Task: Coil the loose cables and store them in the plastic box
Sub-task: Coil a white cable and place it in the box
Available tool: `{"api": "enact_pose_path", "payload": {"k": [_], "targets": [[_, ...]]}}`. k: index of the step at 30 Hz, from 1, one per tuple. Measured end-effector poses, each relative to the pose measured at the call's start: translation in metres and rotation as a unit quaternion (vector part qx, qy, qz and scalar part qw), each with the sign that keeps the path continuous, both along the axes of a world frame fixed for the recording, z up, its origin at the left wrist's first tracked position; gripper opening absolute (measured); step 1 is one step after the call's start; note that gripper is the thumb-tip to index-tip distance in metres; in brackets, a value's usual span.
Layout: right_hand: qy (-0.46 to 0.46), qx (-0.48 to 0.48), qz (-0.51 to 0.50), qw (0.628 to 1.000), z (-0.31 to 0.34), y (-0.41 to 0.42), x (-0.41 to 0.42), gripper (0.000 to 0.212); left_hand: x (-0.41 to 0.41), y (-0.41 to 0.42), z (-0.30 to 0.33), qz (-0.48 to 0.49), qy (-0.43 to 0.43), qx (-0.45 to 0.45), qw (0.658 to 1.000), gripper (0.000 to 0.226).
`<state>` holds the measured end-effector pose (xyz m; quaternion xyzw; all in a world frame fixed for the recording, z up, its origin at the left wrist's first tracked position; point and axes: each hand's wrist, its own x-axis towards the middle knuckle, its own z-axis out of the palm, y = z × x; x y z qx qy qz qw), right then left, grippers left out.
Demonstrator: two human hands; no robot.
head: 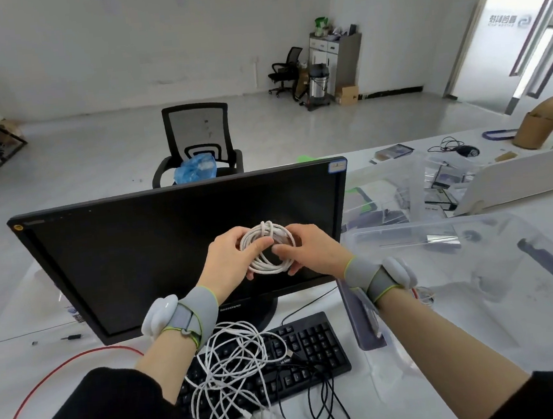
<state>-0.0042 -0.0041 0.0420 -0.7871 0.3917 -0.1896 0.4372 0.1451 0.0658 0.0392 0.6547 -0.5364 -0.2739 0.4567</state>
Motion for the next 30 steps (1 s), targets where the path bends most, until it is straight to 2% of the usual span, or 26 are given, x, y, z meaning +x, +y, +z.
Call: {"api": "enact_pose_path", "payload": {"k": [4, 10, 16, 19, 21, 23, 27, 30], "targets": [[-0.068, 0.061, -0.020, 0.996, 0.010, -0.002, -0.031, 0.014, -0.029, -0.012, 0.005, -0.035, 0.010, -0.007, 0.999, 0.021], [-0.112, 0.080, -0.114, 0.984, 0.007, -0.021, -0.085, 0.036, -0.092, -0.042, 0.003, -0.069, 0.036, -0.011, 0.997, 0.021], [-0.058, 0.063, -0.137, 0.987, -0.019, -0.074, -0.169, 0.033, -0.182, -0.097, -0.016, -0.113, -0.051, 0.078, 0.989, 0.033], [-0.022, 0.139, -0.083, 0.987, -0.035, -0.095, -0.215, 0.027, -0.220, -0.121, -0.037, -0.135, -0.068, 0.138, 0.979, 0.036], [0.014, 0.196, -0.072, 0.978, -0.057, -0.115, -0.249, 0.021, -0.252, -0.140, -0.060, -0.159, -0.091, 0.201, 0.962, 0.041], [0.076, 0.213, -0.088, 0.970, -0.089, -0.138, -0.281, 0.022, -0.286, -0.157, -0.080, -0.200, -0.104, 0.272, 0.936, 0.048], [0.169, 0.213, -0.103, 0.957, -0.142, -0.159, -0.306, 0.026, -0.303, -0.165, -0.099, -0.294, -0.163, 0.346, 0.876, 0.046], [0.242, 0.229, -0.118, 0.935, -0.185, -0.185, -0.333, 0.028, -0.314, -0.181, -0.122, -0.326, -0.205, 0.390, 0.836, 0.048]]}}
